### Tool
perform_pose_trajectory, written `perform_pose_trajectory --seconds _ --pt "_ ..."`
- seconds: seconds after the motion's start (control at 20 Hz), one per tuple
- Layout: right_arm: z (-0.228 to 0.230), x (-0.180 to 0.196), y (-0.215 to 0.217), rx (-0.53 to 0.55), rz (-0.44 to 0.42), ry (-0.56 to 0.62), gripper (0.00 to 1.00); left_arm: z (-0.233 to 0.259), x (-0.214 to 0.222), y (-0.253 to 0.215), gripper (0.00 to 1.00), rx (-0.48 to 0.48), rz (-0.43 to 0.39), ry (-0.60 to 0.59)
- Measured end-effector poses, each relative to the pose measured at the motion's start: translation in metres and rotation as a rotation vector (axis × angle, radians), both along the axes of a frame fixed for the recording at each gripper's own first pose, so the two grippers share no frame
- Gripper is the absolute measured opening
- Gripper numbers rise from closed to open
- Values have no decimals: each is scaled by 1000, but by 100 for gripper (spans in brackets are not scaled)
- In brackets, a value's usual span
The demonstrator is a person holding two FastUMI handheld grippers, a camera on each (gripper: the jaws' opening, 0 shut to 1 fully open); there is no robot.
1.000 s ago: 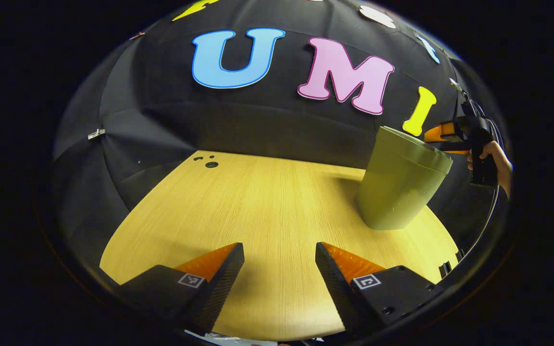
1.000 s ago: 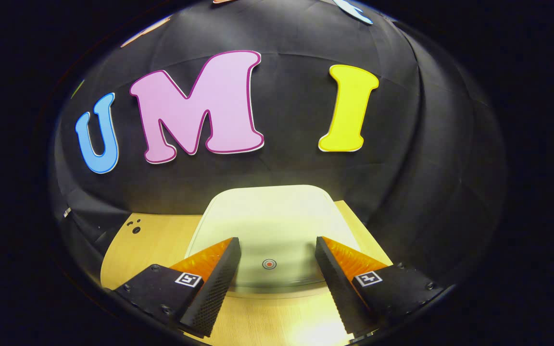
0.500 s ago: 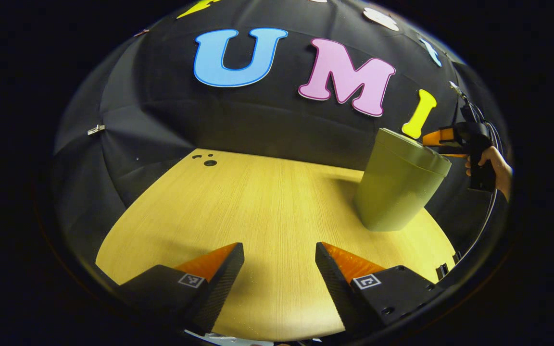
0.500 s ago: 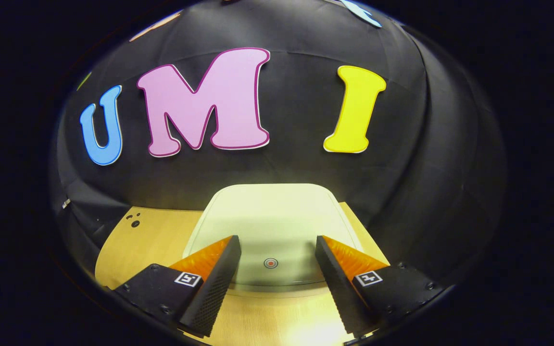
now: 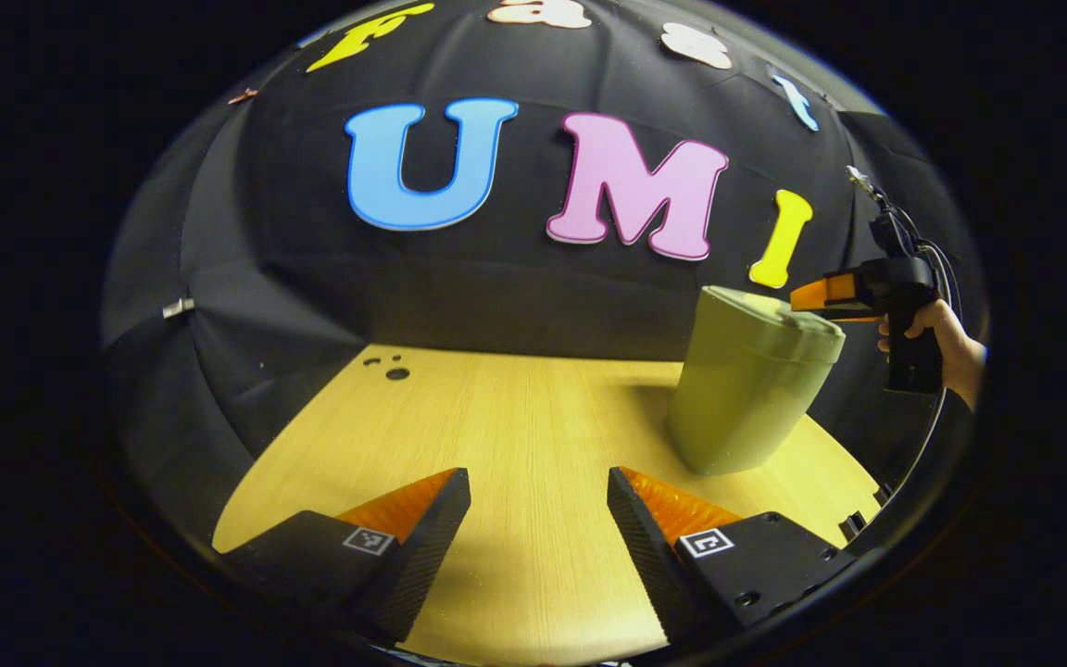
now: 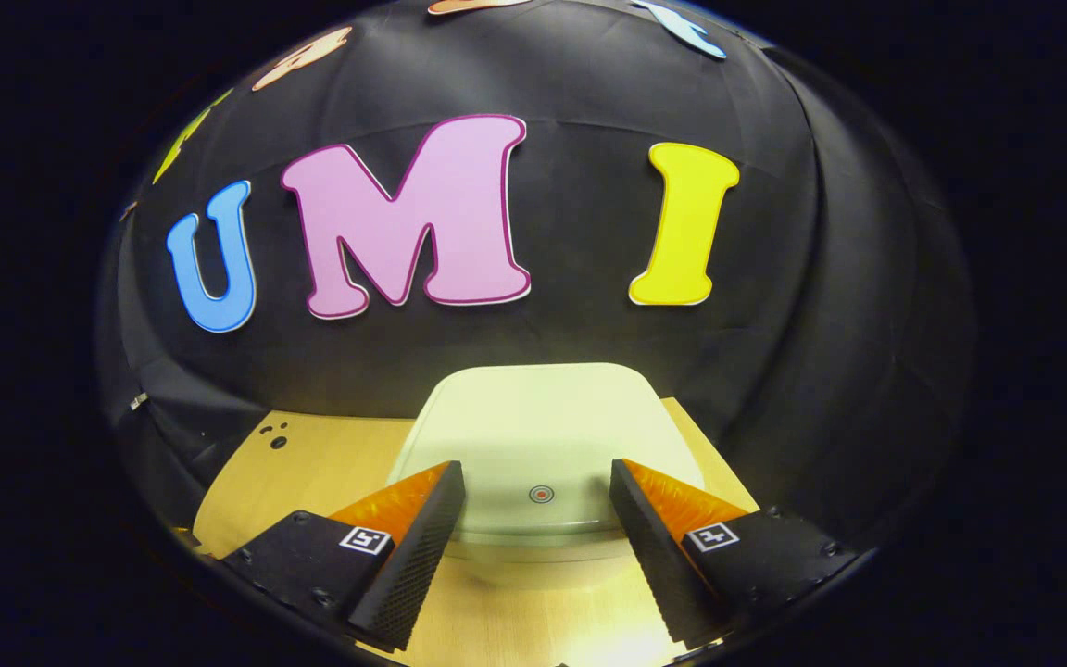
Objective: Press the lid of the desktop garbage bin to open it, pick up the crumpled paper on the desktop and throw it into the bin, then pick up the pop can on the desktop and drop it into the bin, and finally close the garbage bin lid.
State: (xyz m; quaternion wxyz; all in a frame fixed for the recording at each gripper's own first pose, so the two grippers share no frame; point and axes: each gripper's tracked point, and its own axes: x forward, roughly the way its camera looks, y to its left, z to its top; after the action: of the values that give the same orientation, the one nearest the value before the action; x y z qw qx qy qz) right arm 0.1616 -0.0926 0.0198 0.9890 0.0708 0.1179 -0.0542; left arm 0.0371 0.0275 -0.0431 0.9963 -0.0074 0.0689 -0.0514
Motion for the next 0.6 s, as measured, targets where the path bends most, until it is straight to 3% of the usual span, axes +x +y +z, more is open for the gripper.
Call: perform_pose_trajectory --seconds 0.35,0.6 --pt "46 -54 24 -37 22 -175 99 47 -23 -22 96 -8 -18 -124" --pt "48 -97 55 -24 56 -231 99 63 -32 -22 95 4 -8 -176"
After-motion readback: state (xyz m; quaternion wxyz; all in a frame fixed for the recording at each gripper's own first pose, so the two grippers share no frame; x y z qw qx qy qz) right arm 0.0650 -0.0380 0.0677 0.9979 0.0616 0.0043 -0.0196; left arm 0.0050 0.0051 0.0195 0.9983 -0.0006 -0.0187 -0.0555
